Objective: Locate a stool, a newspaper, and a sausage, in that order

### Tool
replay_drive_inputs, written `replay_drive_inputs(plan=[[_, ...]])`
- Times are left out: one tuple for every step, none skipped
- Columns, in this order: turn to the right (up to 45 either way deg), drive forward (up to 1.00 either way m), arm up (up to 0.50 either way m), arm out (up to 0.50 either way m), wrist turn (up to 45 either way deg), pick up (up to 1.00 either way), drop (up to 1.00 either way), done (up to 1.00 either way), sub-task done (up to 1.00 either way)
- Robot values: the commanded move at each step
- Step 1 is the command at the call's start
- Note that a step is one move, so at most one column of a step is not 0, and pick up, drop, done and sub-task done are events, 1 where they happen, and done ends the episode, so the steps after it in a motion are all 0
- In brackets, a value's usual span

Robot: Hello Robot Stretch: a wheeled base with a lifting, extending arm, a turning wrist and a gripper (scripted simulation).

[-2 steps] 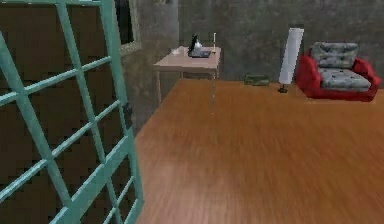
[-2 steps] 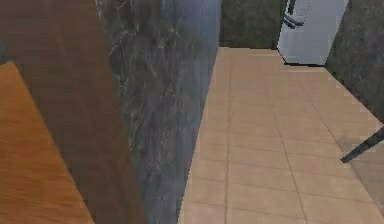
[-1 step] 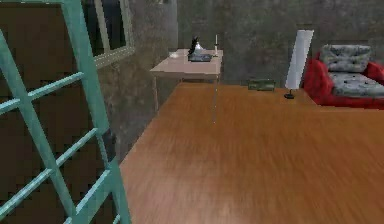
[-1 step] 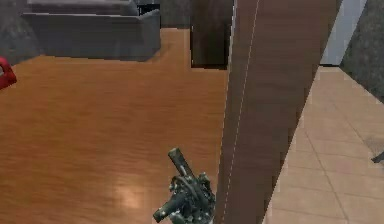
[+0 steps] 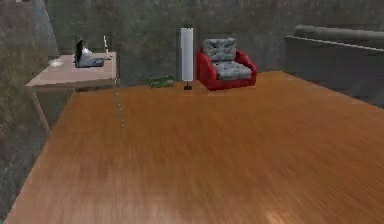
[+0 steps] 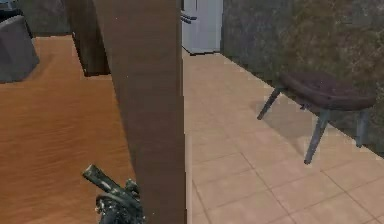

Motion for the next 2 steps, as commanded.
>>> replay_drive_inputs(plan=[[0.0,0.8,0.0,0.0,0.0,0.0,0.0,0.0,0.0],[45.0,0.0,0.0,0.0,0.0,0.0,0.0,0.0,0.0]])
